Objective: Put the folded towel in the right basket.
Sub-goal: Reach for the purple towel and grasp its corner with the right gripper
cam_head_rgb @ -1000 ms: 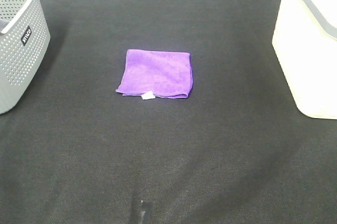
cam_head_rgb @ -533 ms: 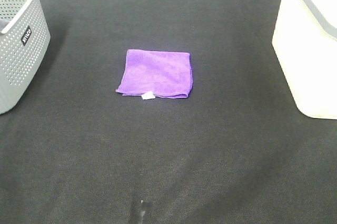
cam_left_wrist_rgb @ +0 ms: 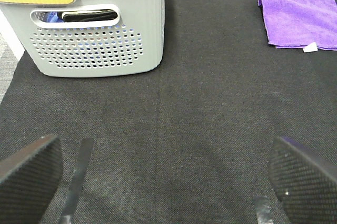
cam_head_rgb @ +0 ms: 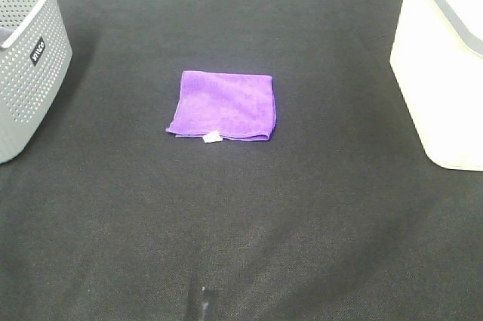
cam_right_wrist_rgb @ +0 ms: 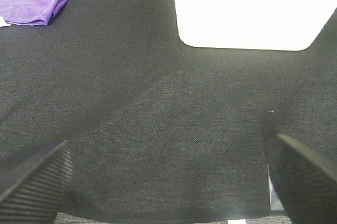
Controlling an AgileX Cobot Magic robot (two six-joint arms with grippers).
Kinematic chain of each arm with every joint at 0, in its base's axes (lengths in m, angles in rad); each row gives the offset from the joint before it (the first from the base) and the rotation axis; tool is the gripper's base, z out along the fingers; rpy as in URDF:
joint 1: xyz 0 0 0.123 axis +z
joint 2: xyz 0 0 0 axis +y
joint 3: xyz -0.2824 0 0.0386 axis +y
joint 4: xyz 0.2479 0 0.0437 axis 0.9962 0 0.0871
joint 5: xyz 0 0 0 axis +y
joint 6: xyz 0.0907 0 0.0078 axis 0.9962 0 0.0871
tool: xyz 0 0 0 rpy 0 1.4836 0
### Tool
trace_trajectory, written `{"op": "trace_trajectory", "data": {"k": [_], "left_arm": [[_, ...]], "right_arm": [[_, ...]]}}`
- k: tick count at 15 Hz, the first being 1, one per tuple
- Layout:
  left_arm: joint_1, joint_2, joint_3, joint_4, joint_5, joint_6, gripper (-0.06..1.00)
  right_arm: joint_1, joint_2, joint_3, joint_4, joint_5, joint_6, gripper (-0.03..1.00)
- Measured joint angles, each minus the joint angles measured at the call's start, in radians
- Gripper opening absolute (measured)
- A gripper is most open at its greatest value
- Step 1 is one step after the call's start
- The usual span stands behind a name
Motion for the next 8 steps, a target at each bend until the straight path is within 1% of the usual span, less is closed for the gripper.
{"op": "trace_trajectory", "data": {"k": [8], "left_arm": [[0.0,0.0,0.0,0.0,0.0,0.0,0.99]], "right_arm": [[0.0,0.0,0.0,0.0,0.0,0.0,0.96]]}}
